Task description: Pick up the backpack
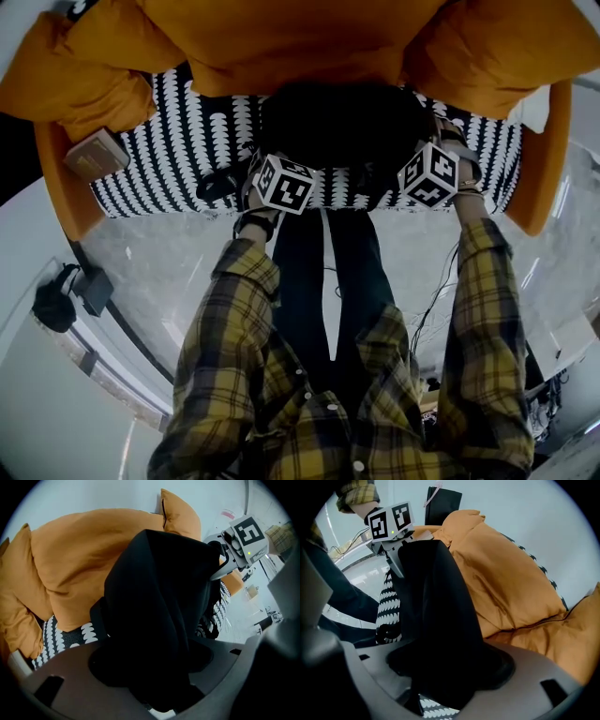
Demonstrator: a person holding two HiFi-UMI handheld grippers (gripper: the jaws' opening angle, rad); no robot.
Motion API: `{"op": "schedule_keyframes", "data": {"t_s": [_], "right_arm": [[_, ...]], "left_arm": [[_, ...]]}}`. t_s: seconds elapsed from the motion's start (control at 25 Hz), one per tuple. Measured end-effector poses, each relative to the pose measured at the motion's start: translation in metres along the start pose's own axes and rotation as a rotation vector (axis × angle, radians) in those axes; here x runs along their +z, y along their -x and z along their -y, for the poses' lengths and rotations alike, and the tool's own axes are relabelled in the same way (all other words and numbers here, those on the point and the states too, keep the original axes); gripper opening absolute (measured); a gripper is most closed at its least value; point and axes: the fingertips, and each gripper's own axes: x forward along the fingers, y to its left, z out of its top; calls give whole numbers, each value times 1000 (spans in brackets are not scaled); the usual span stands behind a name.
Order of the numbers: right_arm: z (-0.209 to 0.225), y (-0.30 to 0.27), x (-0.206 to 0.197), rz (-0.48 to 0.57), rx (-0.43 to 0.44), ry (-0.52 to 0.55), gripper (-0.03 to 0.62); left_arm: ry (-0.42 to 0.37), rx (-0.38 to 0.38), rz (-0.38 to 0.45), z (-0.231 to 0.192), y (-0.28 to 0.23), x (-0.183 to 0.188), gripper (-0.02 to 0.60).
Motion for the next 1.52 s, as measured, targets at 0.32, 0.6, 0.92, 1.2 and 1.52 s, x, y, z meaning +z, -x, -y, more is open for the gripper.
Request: {"op": "schedule_keyframes", "data": {"t_s": [0.32,0.6,0.92,1.2,1.52], "right_arm": [[-19,-19,8,-16,41,82,28],[-13,25,-7,2,46,20,21],[-29,3,-2,10,65,-17,21],[-23,8,16,21,75,-58,21],[-31,29,18,59,73,-164,21]], "left_arm": [[62,35,-15,-19,-11,-2,76],[46,35,11,12,20,18,40],[41,21,-2,2,5,0,38],[53,32,21,-15,20,8,37],[108,48,55,-6,40,16,37]]}}
